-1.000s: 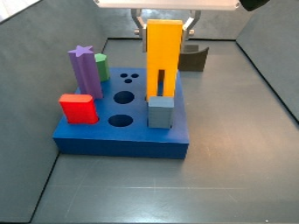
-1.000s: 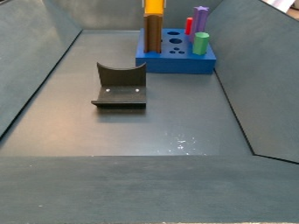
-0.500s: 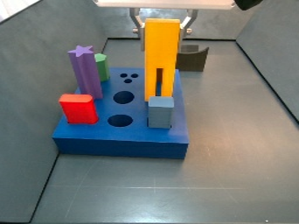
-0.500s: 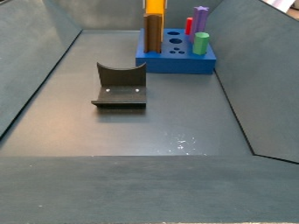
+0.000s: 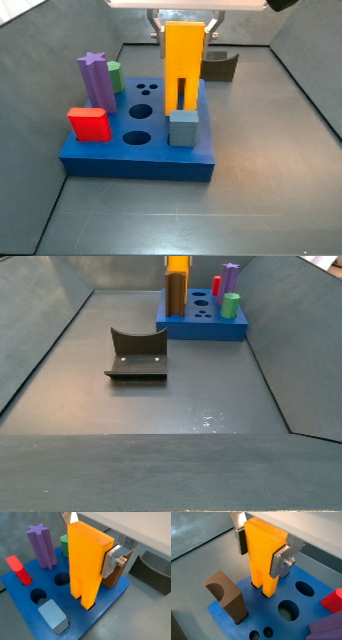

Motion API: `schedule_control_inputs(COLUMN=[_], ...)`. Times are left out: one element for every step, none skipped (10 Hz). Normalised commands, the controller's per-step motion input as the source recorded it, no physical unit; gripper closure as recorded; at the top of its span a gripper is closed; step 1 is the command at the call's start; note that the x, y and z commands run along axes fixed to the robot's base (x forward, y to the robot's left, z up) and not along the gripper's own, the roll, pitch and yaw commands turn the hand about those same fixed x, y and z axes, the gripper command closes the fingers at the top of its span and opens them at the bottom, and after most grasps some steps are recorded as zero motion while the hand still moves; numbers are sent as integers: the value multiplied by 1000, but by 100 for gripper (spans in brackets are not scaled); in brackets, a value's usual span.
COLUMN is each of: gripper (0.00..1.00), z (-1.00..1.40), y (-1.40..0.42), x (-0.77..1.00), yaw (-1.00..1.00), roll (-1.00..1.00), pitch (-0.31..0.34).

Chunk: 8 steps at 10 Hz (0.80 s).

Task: Pick up the double-square object. Move up. Move to above the board. Insert the double-square object.
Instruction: Insert the double-square object.

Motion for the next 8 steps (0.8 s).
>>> schedule_control_inputs(gripper=[100, 100, 100, 100, 100, 100, 100, 100], z=[-377, -446, -386, -420, -391, -323, -197, -34], y=[0, 0, -66, -54, -23, -40, 0, 0], x=[0, 0, 0, 0, 0, 0, 0, 0], yaw=[0, -26, -40, -20, 0, 0, 0, 0], roll=[277, 353, 426, 364, 270, 176, 0, 0], pitch=[-51, -110, -156, -149, -127, -161, -131, -51])
